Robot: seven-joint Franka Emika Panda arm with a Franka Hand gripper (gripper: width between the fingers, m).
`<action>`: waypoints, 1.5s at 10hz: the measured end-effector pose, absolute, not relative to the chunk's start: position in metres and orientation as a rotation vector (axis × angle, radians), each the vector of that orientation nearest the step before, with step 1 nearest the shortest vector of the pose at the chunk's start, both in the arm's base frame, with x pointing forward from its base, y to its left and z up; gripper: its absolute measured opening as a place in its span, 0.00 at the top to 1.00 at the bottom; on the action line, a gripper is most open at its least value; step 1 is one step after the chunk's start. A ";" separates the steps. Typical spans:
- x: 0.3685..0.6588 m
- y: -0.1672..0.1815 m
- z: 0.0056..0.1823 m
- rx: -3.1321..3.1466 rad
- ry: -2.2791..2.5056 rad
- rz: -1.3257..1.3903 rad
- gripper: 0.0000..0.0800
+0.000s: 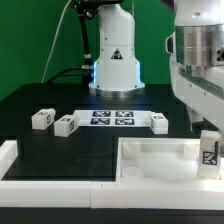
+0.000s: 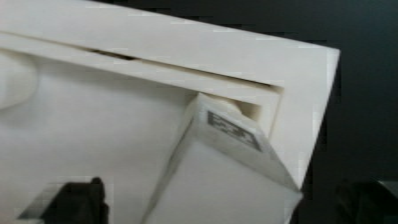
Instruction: Assemble one leg
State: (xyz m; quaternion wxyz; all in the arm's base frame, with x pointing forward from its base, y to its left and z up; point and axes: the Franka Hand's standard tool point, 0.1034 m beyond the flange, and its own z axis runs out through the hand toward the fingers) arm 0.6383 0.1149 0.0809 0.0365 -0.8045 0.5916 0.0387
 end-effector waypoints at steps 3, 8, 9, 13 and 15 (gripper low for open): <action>0.637 0.116 0.081 -2.708 1.423 0.103 0.19; 0.635 0.119 0.079 -3.018 0.700 0.065 0.19; 0.635 0.117 0.079 -3.057 0.521 0.058 0.19; 0.636 0.115 0.079 -3.065 0.459 0.056 0.41; 0.636 0.115 0.079 -3.057 0.516 0.057 0.64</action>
Offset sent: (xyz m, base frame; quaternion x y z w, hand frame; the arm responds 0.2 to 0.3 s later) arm 0.0011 0.0096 0.0000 -0.0327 0.0021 -0.2035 0.9785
